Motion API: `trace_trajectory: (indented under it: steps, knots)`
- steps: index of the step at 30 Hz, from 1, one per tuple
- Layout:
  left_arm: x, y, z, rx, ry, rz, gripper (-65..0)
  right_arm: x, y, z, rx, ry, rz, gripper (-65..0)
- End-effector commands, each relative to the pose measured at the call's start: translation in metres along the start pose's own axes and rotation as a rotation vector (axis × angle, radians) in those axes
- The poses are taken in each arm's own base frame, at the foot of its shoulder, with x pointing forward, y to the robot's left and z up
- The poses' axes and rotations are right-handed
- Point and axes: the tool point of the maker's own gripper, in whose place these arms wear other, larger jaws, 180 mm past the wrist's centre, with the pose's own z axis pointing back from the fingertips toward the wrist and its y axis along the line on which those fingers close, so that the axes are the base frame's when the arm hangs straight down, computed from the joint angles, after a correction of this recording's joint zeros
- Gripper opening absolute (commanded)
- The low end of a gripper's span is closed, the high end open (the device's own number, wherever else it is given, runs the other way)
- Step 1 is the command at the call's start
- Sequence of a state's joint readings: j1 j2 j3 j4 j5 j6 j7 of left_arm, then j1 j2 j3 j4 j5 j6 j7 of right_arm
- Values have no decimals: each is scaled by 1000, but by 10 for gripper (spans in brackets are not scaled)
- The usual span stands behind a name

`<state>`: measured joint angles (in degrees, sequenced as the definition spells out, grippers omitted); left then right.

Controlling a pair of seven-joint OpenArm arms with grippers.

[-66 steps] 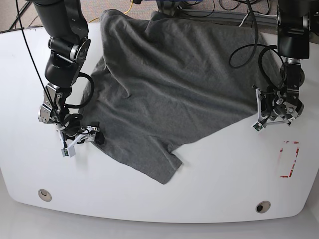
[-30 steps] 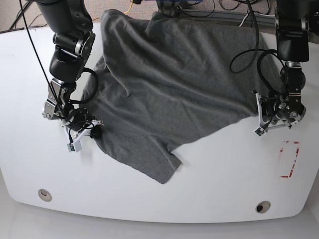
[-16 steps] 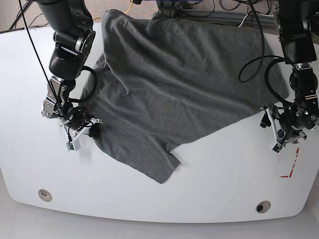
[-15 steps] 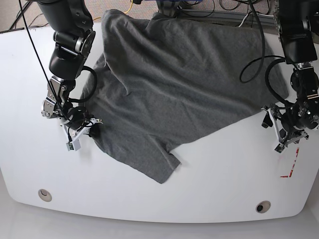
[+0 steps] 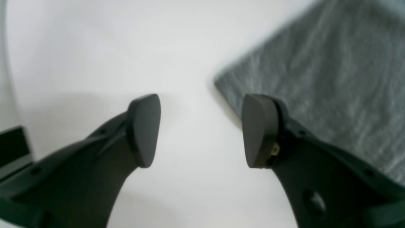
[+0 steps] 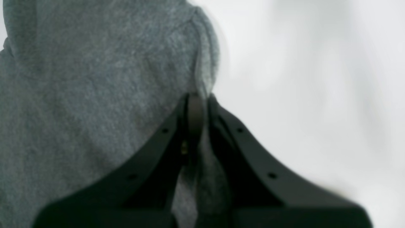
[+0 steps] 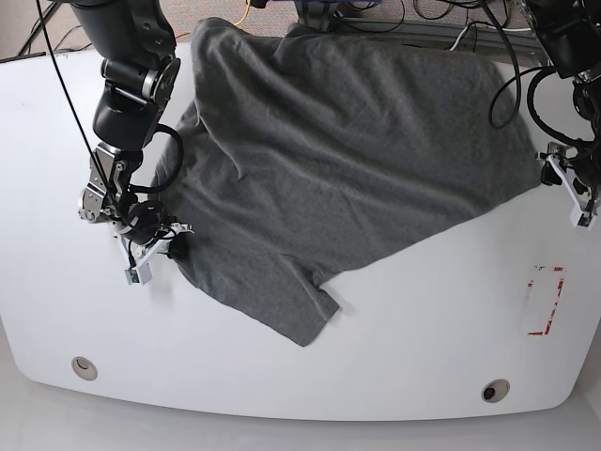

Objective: Layout the t-shirt on the table in an organized manner, then fold the t-shirt properly
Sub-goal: 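Release the shirt with the left gripper and move it along the shirt edge, then grasp the shirt edge with the left gripper, right gripper still holding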

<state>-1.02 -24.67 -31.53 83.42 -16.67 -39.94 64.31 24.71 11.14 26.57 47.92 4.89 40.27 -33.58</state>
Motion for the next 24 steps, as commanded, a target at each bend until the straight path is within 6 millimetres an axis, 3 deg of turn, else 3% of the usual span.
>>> trace_trajectory:
  steps: [1, 13, 17, 24]
  knots:
    - [5, 14, 10, 31, -38, 9, -265, 8, -7, 4, -23, 9, 22, -647]
    - [-30, 14, -14, -30, 12, 131, -265, 2, -8, 5, -26, 17, 21, -645]
    - [-25, 14, -18, -40, 7, 140, -265, 2, -7, 5, -23, 16, 19, -645]
    - [-24, -5, -30, -98, 19, 133, -265, 2, -7, 4, -22, 14, 17, -645]
